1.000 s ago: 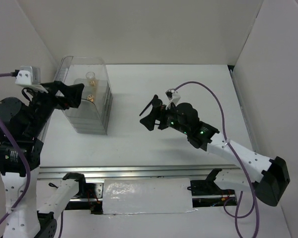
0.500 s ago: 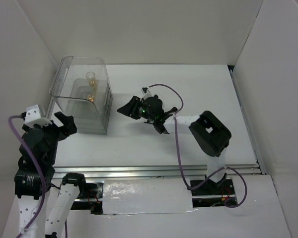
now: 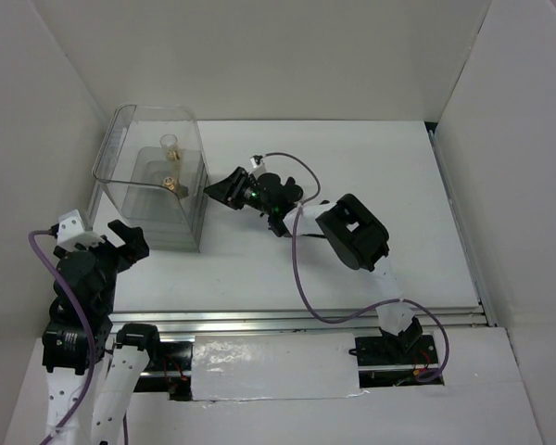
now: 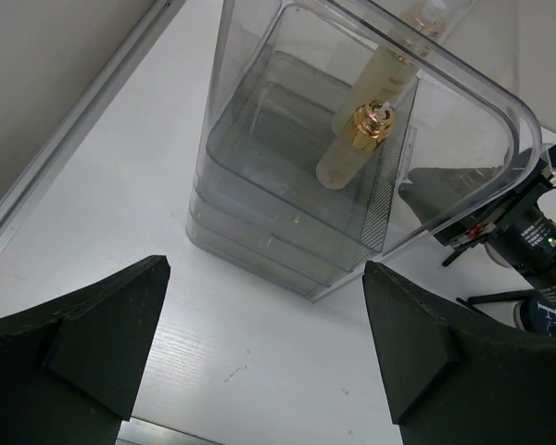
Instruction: Organize the makeup
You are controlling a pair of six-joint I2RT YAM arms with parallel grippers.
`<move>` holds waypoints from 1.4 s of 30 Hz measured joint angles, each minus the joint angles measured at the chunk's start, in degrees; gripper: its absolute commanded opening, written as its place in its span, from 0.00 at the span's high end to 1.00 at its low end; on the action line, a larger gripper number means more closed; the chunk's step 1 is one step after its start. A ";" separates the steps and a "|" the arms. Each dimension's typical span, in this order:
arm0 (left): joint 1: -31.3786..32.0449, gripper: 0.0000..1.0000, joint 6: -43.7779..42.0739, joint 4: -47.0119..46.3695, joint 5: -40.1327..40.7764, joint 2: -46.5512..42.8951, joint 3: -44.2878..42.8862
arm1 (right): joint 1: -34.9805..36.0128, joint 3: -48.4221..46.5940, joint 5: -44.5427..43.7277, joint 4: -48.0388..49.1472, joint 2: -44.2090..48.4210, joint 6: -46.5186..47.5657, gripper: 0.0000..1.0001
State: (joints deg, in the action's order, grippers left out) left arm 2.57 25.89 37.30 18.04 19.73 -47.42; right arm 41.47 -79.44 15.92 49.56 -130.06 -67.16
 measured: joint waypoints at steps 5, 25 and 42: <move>0.26 0.01 0.00 -0.48 -0.26 -0.04 0.00 | -0.02 -2.38 1.16 0.59 -2.38 -1.46 0.52; 0.74 0.01 0.00 -1.33 -1.44 -0.11 0.22 | 0.00 -8.48 4.79 0.46 -8.70 -4.79 0.66; 1.01 0.01 -0.04 -1.75 -2.58 -0.11 0.61 | -0.11 -10.51 6.99 1.51 -10.03 -6.91 0.82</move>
State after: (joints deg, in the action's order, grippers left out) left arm 3.57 25.85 35.55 15.46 19.62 -46.81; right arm 41.36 -89.95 22.92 51.07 -140.09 -74.06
